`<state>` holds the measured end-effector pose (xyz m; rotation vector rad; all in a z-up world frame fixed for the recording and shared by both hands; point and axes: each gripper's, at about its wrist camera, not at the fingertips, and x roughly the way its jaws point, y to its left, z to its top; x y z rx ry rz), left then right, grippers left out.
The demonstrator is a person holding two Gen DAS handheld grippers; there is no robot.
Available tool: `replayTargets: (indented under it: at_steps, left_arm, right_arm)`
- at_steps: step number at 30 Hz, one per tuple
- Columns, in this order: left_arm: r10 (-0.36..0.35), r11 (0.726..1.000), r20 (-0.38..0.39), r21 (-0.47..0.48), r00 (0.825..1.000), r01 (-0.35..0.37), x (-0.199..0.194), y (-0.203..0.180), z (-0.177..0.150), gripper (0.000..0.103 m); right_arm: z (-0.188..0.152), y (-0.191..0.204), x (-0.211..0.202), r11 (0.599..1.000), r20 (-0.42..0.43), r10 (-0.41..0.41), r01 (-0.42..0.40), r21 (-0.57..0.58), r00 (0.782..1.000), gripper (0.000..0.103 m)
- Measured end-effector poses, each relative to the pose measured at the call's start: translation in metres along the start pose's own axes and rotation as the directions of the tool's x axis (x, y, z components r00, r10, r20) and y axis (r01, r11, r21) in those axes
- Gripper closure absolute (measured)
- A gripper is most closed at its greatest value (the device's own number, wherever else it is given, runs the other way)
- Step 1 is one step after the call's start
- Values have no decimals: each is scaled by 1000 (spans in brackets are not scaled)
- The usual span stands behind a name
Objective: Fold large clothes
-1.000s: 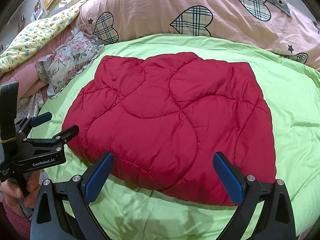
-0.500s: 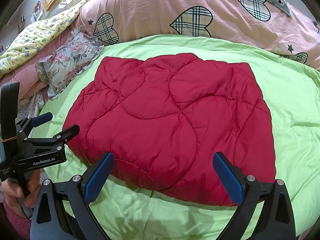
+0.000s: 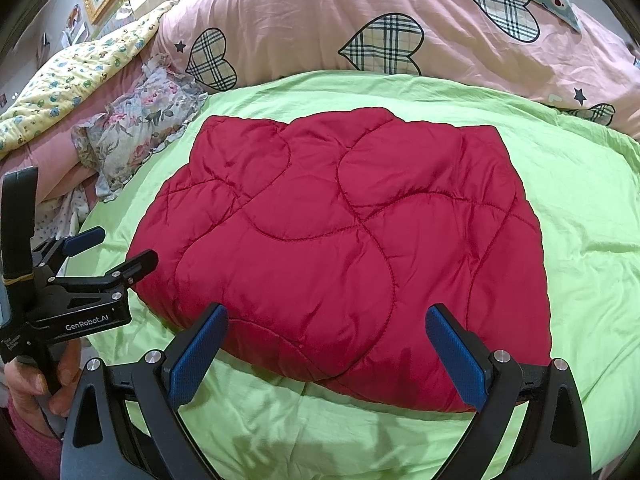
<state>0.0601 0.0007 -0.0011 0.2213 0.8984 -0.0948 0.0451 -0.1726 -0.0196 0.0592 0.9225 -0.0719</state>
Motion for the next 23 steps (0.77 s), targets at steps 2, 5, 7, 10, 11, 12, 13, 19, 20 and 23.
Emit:
replayTargets:
  at_steps: [2, 5, 7, 10, 11, 12, 13, 19, 20, 23]
  left_arm:
    - [3, 1000, 2, 4, 1000, -3, 0, 0, 0, 1]
    - [0, 1000, 2, 2, 1000, 0, 0, 0, 1, 1]
    - [0, 1000, 3, -1, 1000, 0, 0, -1, 1, 1]
    - [-11, 1000, -2, -7, 1000, 11, 2, -1, 2, 1]
    - [-13, 1000, -3, -5, 1000, 13, 3, -3, 3, 1]
    - [-13, 1000, -4, 1, 1000, 13, 4, -4, 3, 1]
    - [-8, 1000, -9, 11, 1000, 8, 5, -7, 3, 1]
    - [-18, 1000, -6, 18, 1000, 18, 4, -11, 4, 1]
    - [-23, 1000, -7, 14, 1000, 23, 3, -11, 4, 1]
    - [-28, 1000, -12, 7, 1000, 28, 2, -10, 3, 1]
  right_arm:
    - [0, 0, 0, 1000, 1, 1, -1, 1, 1000, 3]
    - [0, 0, 2, 1000, -2, 1, -1, 3, 1000, 3]
    - [-1, 0, 3, 1000, -2, 3, -3, 7, 1000, 3]
    - [0, -1, 5, 1000, -3, 5, -5, 18, 1000, 3]
    - [1, -1, 5, 1000, 2, 6, -7, 20, 1000, 3]
    - [1, -1, 5, 1000, 3, 3, -3, 22, 1000, 3]
    - [0, -2, 5, 1000, 4, 1, -1, 24, 1000, 3]
    - [-5, -11, 3, 999, 5, 3, -3, 51, 1000, 3]
    - [-5, -12, 3, 998, 3, 1, -2, 55, 1000, 3]
    - [-5, -13, 0, 998, 16, 8, -9, 62, 1000, 3]
